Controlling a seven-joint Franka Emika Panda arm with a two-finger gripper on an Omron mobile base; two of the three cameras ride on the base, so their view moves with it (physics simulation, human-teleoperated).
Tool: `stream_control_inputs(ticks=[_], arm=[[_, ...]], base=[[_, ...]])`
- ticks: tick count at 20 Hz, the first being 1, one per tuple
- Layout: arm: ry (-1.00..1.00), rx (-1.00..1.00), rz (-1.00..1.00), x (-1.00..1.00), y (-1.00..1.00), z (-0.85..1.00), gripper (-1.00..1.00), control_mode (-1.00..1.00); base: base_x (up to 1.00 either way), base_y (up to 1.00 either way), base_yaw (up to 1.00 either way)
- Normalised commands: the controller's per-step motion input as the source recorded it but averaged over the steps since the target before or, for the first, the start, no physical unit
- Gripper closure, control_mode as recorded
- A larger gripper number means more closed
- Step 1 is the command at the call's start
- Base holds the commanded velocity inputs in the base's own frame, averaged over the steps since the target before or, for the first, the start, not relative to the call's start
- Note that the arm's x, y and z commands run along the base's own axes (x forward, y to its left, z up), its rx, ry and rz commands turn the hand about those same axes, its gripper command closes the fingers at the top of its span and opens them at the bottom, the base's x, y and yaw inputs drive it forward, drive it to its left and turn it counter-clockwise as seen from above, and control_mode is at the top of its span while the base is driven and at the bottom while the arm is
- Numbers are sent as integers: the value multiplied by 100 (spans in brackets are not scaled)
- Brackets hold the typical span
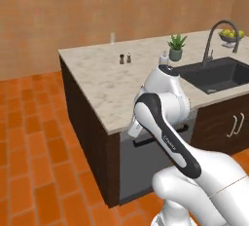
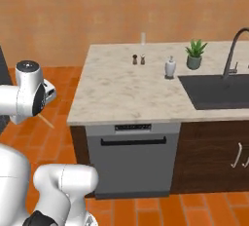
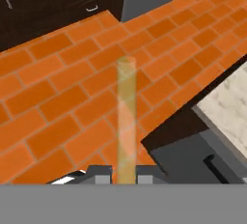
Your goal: Take a straw from the drawer in front and place it inside the glass cup on the dining counter.
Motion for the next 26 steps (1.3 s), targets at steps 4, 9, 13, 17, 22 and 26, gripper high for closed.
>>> stream_control_inputs(ticks=[4,9,13,17,22,26], arm=[[0,0,0,0,0,0,100,100],[0,0,0,0,0,0,100,100],[0,0,0,0,0,0,100,100],[0,0,0,0,0,0,100,100],[0,0,0,0,0,0,100,100],[0,0,0,0,0,0,100,100]], base=[[45,100,-10],[31,100,-8],[40,100,-7],[60,100,-7],[93,99,-8],[100,96,-10]])
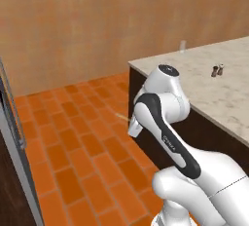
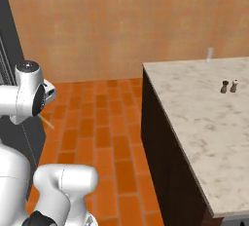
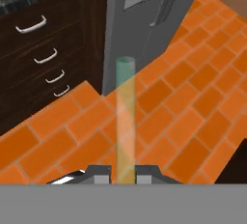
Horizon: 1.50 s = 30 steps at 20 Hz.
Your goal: Take a straw from the drawer in front and place it inside the glass cup on the dining counter.
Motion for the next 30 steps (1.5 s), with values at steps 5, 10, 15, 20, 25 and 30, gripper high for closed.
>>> stream_control_inputs(ticks=[5,10,15,20,25,30], arm=[[0,0,0,0,0,0,100,100],[0,0,0,0,0,0,100,100],[0,0,0,0,0,0,100,100],[0,0,0,0,0,0,100,100],[0,0,0,0,0,0,100,100],[0,0,0,0,0,0,100,100]], base=[[100,76,-11],[100,52,-14],[100,31,-14],[100,27,-14],[100,18,-17],[100,16,-19]])
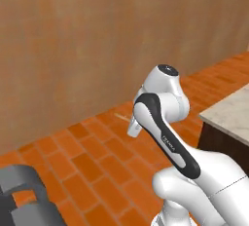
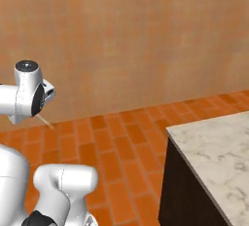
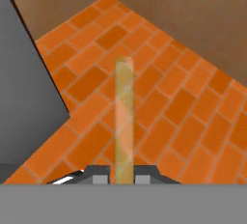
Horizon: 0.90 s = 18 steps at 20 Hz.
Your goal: Take a straw from the drawer in front and place it inside the glass cup on the dining counter.
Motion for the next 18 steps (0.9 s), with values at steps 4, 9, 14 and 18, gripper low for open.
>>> stream_control_inputs(ticks=[4,9,14,18], arm=[[0,0,0,0,0,0,100,100],[0,0,0,0,0,0,100,100],[0,0,0,0,0,0,100,100],[0,0,0,0,0,0,100,100]], base=[[100,5,-25],[100,9,-35],[99,26,-46],[94,39,-51]])
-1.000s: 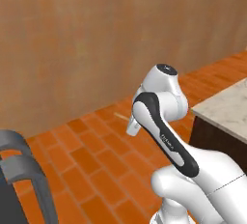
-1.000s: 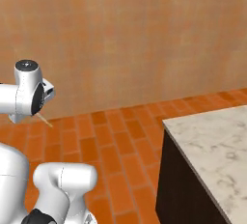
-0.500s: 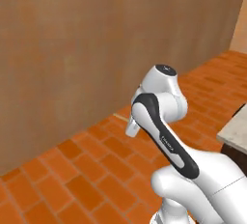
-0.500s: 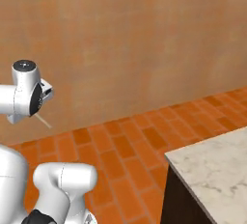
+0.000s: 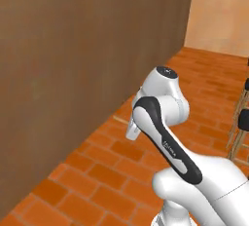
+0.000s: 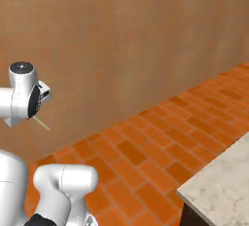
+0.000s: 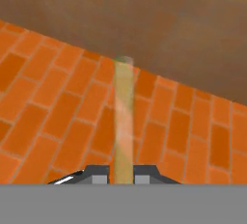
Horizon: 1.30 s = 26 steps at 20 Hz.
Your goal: Take a straw from the drawer in front and place it inside the glass cup on the dining counter.
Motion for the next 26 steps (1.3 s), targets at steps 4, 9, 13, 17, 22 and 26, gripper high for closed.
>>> stream_control_inputs(ticks=[4,9,13,17,22,26], arm=[[0,0,0,0,0,0,100,100],[0,0,0,0,0,0,100,100],[0,0,0,0,0,0,100,100],[0,0,0,0,0,0,100,100],[0,0,0,0,0,0,100,100],[0,0,0,0,0,0,100,100]], base=[[93,47,-52],[90,55,-55],[89,62,-55],[87,52,-54],[81,43,-58],[73,41,-63]])
